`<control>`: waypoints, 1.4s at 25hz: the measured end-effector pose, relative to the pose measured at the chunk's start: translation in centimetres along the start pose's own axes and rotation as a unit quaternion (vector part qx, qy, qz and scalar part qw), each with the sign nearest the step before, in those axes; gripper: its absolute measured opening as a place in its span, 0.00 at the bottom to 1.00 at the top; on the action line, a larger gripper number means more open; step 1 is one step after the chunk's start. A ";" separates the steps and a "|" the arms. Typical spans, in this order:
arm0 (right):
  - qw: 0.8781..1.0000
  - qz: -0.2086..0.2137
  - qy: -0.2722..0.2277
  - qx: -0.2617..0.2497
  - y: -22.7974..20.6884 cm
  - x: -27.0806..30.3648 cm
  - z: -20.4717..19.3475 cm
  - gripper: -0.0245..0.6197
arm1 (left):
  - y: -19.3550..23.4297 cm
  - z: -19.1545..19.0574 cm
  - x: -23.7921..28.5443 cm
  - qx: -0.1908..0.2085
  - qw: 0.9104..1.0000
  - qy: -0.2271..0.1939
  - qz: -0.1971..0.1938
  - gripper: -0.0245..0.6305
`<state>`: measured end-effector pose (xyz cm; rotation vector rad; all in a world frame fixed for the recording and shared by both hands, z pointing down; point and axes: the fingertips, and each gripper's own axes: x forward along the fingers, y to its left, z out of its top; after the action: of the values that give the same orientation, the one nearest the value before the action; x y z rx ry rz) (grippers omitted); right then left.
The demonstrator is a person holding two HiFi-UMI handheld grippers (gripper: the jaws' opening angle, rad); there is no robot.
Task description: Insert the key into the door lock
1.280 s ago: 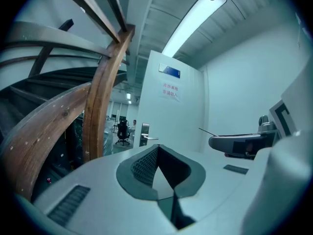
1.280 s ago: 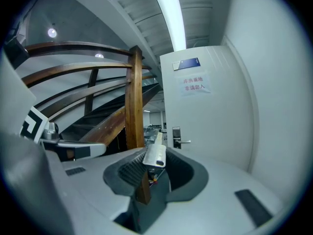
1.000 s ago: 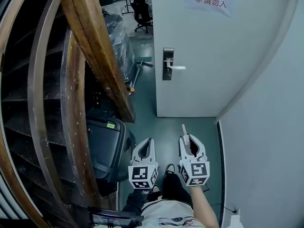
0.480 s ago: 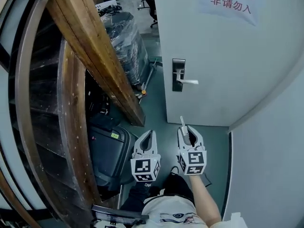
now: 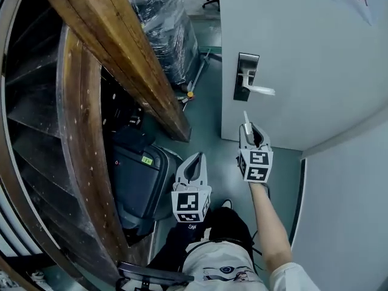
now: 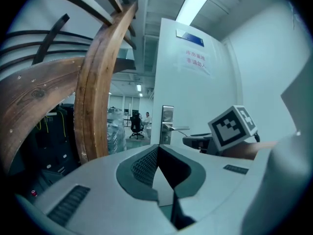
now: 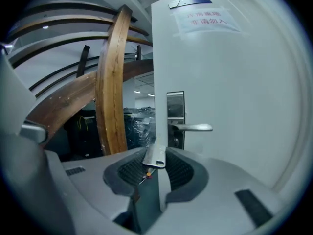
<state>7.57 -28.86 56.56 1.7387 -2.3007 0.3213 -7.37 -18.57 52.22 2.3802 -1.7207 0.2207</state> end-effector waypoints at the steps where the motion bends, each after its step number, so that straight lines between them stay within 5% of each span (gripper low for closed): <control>1: 1.000 -0.004 0.001 -0.004 -0.4 1.4 -0.3 0.22 | 0.4 -0.7 0.3 0.000 1.000 0.003 -0.002 0.04; 13: 0.999 -0.044 0.014 -0.015 -5.0 13.0 -2.6 0.22 | 5.3 -8.1 4.1 -0.014 1.000 0.024 0.001 0.04; 35: 0.999 -0.042 0.026 0.003 -6.0 15.7 -3.3 0.22 | 6.5 -9.0 6.5 -0.020 0.999 0.037 0.008 0.04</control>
<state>9.38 -43.70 64.84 1.8028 -2.1847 0.3538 -11.57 -24.36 62.94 2.3019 -1.6957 0.2713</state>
